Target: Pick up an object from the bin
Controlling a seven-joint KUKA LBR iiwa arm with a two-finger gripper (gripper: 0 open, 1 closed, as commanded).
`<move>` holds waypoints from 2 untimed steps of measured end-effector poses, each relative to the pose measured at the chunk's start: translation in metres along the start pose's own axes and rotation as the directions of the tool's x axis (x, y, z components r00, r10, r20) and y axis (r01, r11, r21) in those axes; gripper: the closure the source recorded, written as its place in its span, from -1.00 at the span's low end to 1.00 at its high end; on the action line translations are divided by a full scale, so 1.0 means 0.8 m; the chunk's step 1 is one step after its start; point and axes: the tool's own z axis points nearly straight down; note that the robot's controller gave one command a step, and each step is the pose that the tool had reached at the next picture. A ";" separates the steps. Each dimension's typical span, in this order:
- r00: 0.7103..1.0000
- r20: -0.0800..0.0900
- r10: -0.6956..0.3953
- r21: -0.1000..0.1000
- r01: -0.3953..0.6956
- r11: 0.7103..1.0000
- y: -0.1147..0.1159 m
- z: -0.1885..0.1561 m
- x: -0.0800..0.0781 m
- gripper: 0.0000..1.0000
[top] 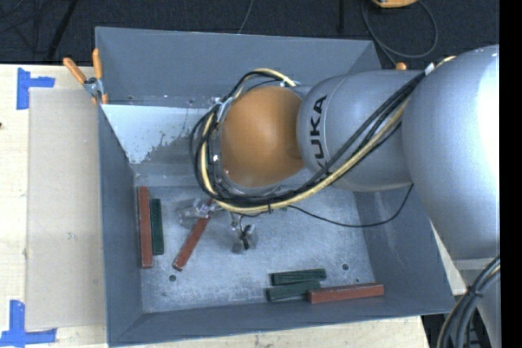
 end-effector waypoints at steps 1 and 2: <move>1.000 -0.001 0.001 -0.001 -0.001 1.000 0.000 -0.001 0.000 1.00; 1.000 0.006 -0.019 0.007 0.019 1.000 0.004 -0.183 -0.006 1.00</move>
Offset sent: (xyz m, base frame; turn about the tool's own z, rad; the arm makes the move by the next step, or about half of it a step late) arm 0.0000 0.0000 0.0000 0.0000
